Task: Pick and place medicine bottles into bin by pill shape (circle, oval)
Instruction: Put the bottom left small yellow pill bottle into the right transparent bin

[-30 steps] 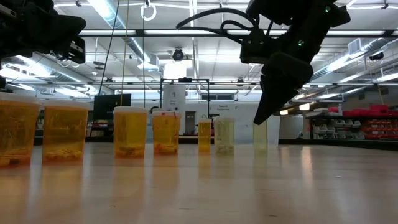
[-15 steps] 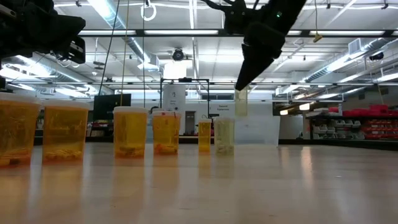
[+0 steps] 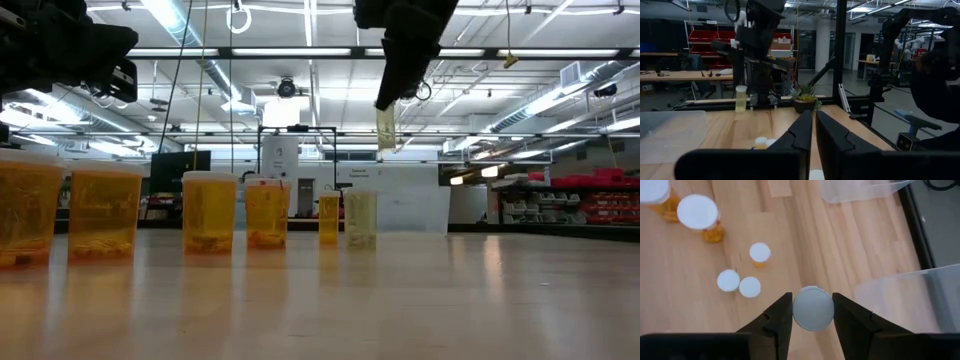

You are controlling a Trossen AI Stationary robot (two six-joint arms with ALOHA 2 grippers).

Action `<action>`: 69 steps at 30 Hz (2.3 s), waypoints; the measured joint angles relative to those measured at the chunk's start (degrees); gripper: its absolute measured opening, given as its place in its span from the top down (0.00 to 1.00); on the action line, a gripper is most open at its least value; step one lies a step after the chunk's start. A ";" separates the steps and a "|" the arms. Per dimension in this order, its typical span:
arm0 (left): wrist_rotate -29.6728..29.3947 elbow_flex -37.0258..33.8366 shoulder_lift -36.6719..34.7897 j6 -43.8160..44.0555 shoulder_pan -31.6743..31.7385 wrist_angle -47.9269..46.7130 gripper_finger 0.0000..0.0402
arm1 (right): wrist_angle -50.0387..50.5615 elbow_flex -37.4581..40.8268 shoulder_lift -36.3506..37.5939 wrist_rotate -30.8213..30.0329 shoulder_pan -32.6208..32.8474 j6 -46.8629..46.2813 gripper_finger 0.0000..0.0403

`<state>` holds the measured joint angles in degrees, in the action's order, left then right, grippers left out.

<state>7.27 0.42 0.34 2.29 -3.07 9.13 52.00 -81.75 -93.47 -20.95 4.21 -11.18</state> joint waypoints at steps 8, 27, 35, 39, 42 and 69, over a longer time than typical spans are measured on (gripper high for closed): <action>0.00 0.00 0.02 0.01 -0.01 0.02 0.91 | 3.41 -2.97 0.00 2.08 -1.48 1.14 0.65; -0.02 -0.01 0.00 0.02 -0.02 0.02 0.92 | 6.19 -5.76 0.00 3.72 -12.80 4.35 0.65; 0.00 0.00 0.02 0.02 -0.02 0.02 0.91 | 5.95 -5.76 0.00 4.66 -21.52 4.68 0.65; 0.00 -0.01 0.01 0.02 0.00 0.02 0.91 | 5.17 -5.76 0.00 5.90 -25.26 4.71 0.65; -0.02 -0.02 0.02 0.02 0.00 0.02 0.91 | 4.18 -5.76 0.00 6.71 -27.73 4.95 0.65; -0.01 -0.01 0.01 0.02 -0.01 0.01 0.92 | -10.26 -5.71 -10.67 14.32 -39.21 5.80 0.65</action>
<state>7.26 0.42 0.35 2.31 -3.08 9.14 41.74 -87.46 -104.15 -6.63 -35.00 -5.38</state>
